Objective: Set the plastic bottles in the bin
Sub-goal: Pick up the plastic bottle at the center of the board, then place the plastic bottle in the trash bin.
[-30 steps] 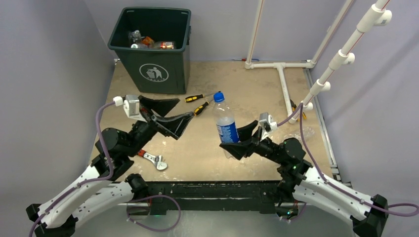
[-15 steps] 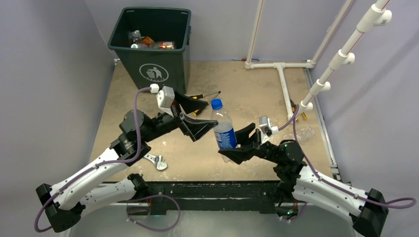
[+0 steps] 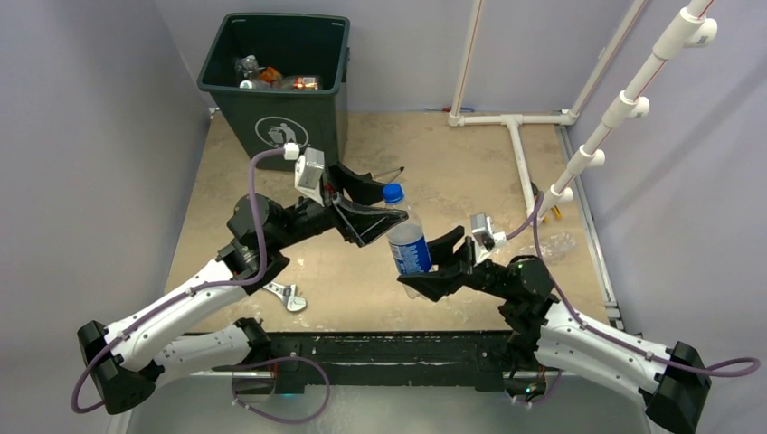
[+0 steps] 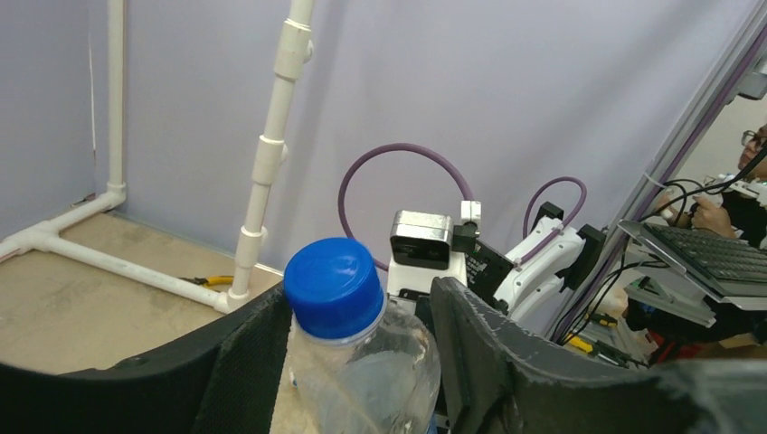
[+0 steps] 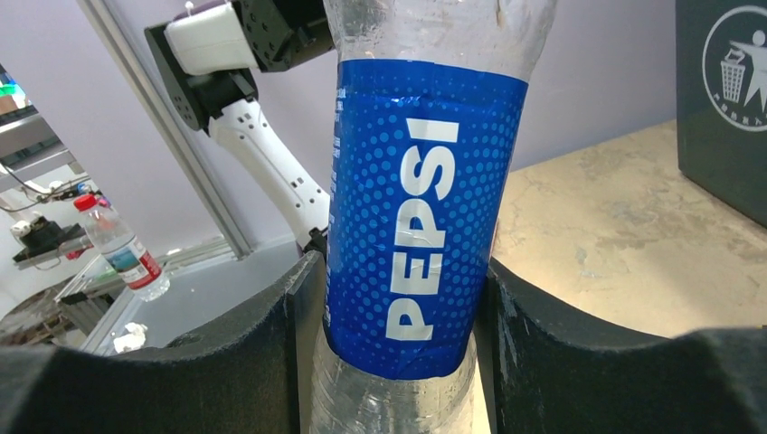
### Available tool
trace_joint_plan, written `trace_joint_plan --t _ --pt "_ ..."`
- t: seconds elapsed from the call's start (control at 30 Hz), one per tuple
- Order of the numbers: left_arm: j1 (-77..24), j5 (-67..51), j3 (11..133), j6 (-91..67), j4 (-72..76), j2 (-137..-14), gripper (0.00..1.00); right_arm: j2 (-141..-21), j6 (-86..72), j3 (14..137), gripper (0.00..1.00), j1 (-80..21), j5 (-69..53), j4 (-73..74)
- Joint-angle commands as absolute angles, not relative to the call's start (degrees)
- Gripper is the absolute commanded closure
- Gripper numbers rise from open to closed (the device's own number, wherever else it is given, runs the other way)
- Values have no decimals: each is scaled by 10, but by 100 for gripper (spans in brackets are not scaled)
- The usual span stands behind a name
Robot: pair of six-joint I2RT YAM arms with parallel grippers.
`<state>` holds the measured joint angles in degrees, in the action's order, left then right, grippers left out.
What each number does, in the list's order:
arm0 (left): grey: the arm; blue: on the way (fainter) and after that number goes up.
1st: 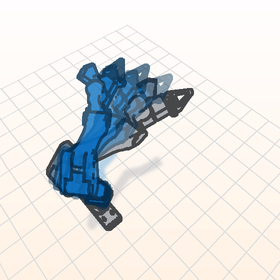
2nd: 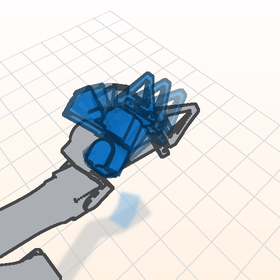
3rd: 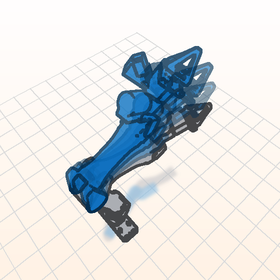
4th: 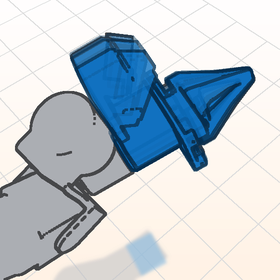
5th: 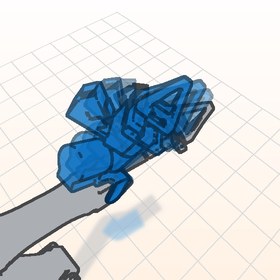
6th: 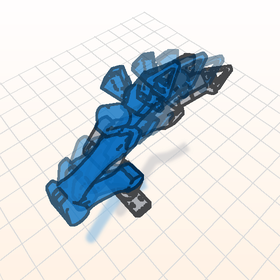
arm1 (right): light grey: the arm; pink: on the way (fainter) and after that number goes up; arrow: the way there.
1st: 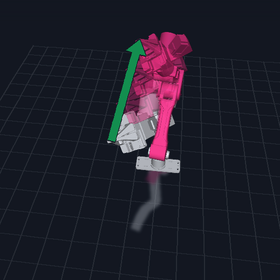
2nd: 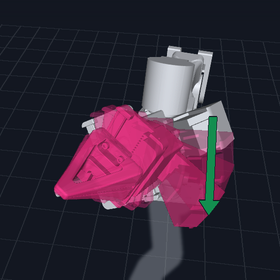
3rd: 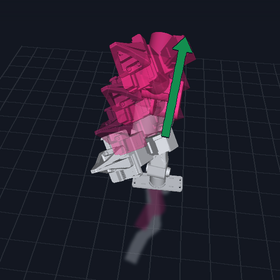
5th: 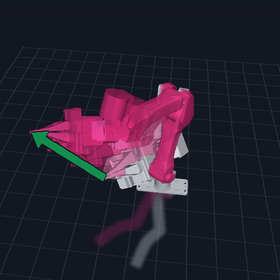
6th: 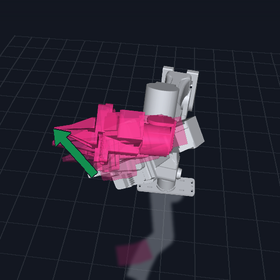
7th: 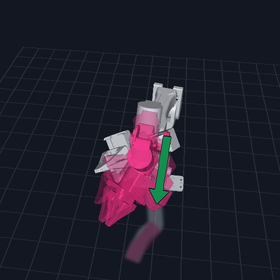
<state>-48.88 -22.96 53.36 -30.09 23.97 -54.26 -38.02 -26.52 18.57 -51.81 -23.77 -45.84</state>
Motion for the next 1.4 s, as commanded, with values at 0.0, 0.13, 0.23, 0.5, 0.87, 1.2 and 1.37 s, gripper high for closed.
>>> trace_joint_plan --t 0.0,0.13,0.23,0.5,0.87,1.2,1.37 --pt "-491 -259 563 -332 291 -556 49 -394 -255 188 71 -524 -247 -486" --pt "-492 -261 568 -334 288 -559 56 -398 -251 192 71 -526 -248 -480" --pt "-491 -262 571 -335 292 -559 63 -402 -243 195 71 -526 -248 -468" --pt "-491 -257 580 -331 281 -560 100 -408 -246 202 55 -528 -246 -445" --pt "-491 4 650 -178 160 -503 100 -362 -279 276 1 -528 -166 -264" --pt "-491 298 741 123 315 -562 100 -283 -285 275 1 -527 -84 -145" --pt "-471 323 859 272 399 -693 100 -274 -283 271 1 -527 -52 -120"
